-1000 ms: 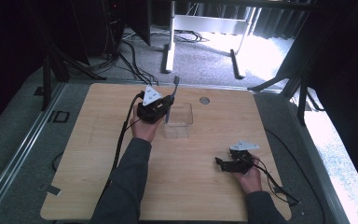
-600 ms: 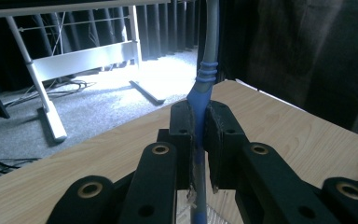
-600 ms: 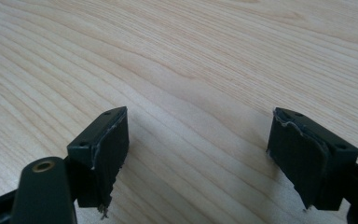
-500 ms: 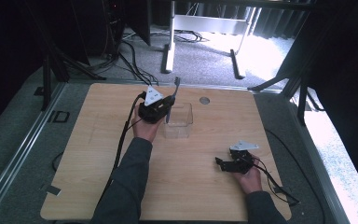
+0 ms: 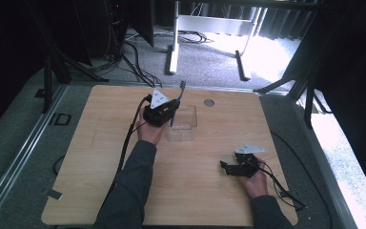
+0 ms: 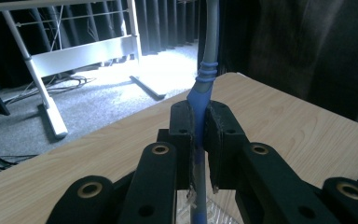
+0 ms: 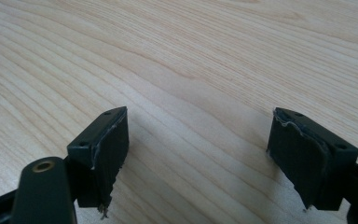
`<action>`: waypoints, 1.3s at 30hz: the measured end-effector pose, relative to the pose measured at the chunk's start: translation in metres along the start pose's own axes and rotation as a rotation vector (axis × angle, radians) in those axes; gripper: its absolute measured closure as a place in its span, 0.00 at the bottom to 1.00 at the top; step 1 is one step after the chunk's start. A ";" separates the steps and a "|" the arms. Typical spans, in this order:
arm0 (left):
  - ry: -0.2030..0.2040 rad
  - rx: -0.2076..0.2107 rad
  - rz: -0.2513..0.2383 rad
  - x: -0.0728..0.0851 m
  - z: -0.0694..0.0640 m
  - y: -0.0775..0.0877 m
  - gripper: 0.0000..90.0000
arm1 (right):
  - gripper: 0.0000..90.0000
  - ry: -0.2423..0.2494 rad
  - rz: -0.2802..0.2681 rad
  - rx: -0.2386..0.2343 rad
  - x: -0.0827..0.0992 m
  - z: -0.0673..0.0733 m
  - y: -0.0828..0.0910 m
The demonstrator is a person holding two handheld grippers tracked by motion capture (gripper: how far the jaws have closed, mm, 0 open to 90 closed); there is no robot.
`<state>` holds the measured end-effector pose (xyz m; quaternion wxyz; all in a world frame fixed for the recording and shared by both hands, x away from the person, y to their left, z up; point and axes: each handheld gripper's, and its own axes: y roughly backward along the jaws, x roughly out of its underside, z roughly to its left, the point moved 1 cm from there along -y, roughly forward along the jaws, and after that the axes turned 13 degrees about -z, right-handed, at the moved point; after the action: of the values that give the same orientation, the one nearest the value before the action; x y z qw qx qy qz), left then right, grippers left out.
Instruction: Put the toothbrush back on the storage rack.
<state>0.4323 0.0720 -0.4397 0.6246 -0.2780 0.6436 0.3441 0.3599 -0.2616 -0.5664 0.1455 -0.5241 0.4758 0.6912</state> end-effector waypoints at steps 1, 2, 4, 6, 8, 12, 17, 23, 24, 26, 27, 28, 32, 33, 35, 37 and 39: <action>-0.001 0.001 0.002 0.001 0.000 -0.001 0.91 | 0.22 0.000 0.000 0.000 0.000 0.000 0.000; -0.003 0.002 0.007 0.002 0.000 -0.001 0.91 | 0.22 -0.001 0.000 0.000 0.000 0.000 0.000; -0.007 0.006 0.017 0.003 -0.001 -0.003 0.90 | 0.22 -0.001 0.001 0.000 0.000 0.000 0.000; -0.008 0.010 0.030 0.005 -0.002 -0.004 0.90 | 0.22 0.000 0.001 0.001 0.000 0.000 0.000; -0.018 0.015 0.045 0.008 -0.003 -0.005 0.90 | 0.22 -0.001 0.000 0.000 0.000 0.000 0.000; -0.046 0.028 0.078 0.013 -0.006 -0.009 0.90 | 0.22 -0.001 0.000 0.000 0.000 0.000 0.000; -0.084 0.054 0.124 0.019 -0.012 -0.013 0.90 | 0.22 -0.001 0.001 0.000 0.000 0.000 0.000; -0.105 0.074 0.168 0.025 -0.015 -0.015 0.90 | 0.22 0.000 0.000 0.000 0.000 0.000 0.000; -0.116 0.072 0.179 0.026 -0.016 -0.015 0.90 | 0.22 -0.001 0.000 0.000 0.000 0.000 0.000; -0.127 0.071 0.192 0.028 -0.016 -0.014 0.90 | 0.22 0.000 0.000 0.000 0.000 0.000 0.000; -0.126 0.073 0.197 0.028 -0.016 -0.014 0.90 | 0.22 -0.001 0.001 0.000 0.000 0.000 0.000; -0.127 0.072 0.203 0.029 -0.016 -0.014 0.90 | 0.22 0.000 0.000 0.000 0.000 0.000 0.000; -0.115 0.079 0.213 0.030 -0.015 -0.013 0.83 | 0.22 0.000 0.000 0.000 0.000 0.000 0.000; -0.108 0.085 0.215 0.030 -0.014 -0.013 0.80 | 0.22 0.000 0.000 0.000 0.000 0.000 0.000; -0.098 0.090 0.215 0.030 -0.015 -0.012 0.79 | 0.22 0.000 0.001 -0.001 0.000 0.000 0.000; -0.092 0.096 0.212 0.029 -0.015 -0.012 0.77 | 0.22 0.000 0.001 -0.001 0.000 0.000 0.000; -0.085 0.099 0.207 0.029 -0.015 -0.011 0.75 | 0.22 0.000 0.001 -0.002 0.000 0.000 0.000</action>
<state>0.4299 0.0553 -0.4696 0.6254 -0.1638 0.6580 0.3860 0.3598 -0.2615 -0.5665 0.1446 -0.5243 0.4752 0.6917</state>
